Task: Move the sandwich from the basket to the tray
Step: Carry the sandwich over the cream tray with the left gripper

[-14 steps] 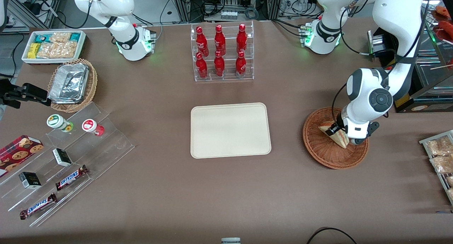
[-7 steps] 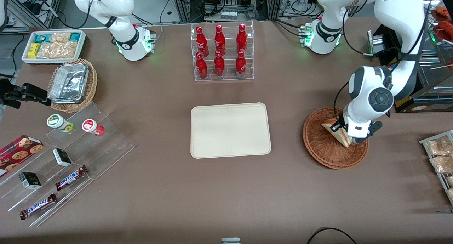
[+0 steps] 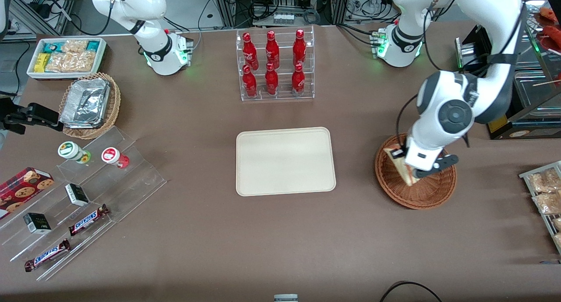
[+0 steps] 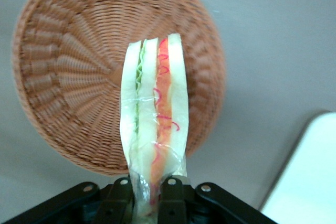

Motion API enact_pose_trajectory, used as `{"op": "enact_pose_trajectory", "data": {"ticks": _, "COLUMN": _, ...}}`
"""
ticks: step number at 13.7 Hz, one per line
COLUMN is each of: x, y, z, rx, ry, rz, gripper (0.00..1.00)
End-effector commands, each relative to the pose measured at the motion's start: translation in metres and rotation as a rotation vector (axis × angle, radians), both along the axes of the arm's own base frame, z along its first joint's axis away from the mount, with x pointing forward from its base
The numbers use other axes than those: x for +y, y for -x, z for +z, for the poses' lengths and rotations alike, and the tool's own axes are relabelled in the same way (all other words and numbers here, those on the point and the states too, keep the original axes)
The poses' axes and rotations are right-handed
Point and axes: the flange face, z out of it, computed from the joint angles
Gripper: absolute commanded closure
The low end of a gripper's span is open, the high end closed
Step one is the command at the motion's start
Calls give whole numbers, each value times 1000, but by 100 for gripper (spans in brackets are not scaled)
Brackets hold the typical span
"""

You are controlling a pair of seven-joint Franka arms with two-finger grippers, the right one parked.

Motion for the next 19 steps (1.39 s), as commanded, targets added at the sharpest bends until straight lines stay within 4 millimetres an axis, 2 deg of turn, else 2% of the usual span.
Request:
{"op": "enact_pose_trajectory", "data": {"ticks": 1, "x": -41, "y": -3, "z": 14, "rx": -9, "ry": 28, "rz": -72, "gripper": 100}}
{"op": "enact_pose_trajectory", "data": {"ticks": 3, "x": -84, "y": -2, "z": 18, "rx": -7, "ry": 70, "rz": -179, "gripper": 100}}
{"op": "enact_pose_trajectory", "data": {"ticks": 6, "x": -158, "y": 1, "z": 15, "rx": 26, "ry": 132, "rz": -289, "gripper": 100}}
{"op": "enact_pose_trajectory", "data": {"ticks": 8, "x": -207, "y": 11, "z": 11, "rx": 33, "ry": 149, "rz": -358, "gripper": 100}}
{"op": "enact_pose_trajectory", "data": {"ticks": 11, "x": -247, "y": 19, "z": -4, "rx": 50, "ry": 173, "rz": -378, "gripper": 100}}
{"op": "enact_pose_trajectory", "data": {"ticks": 13, "x": -282, "y": 26, "z": -13, "rx": 57, "ry": 196, "rz": -390, "gripper": 100}}
{"op": "enact_pose_trajectory", "data": {"ticks": 15, "x": -312, "y": 32, "z": -30, "rx": 38, "ry": 163, "rz": -382, "gripper": 100}}
{"op": "enact_pose_trajectory", "data": {"ticks": 17, "x": -328, "y": 36, "z": -45, "rx": 27, "ry": 135, "rz": -359, "gripper": 100}}
{"op": "enact_pose_trajectory", "data": {"ticks": 19, "x": -334, "y": 40, "z": -55, "rx": 36, "ry": 131, "rz": -346, "gripper": 100}}
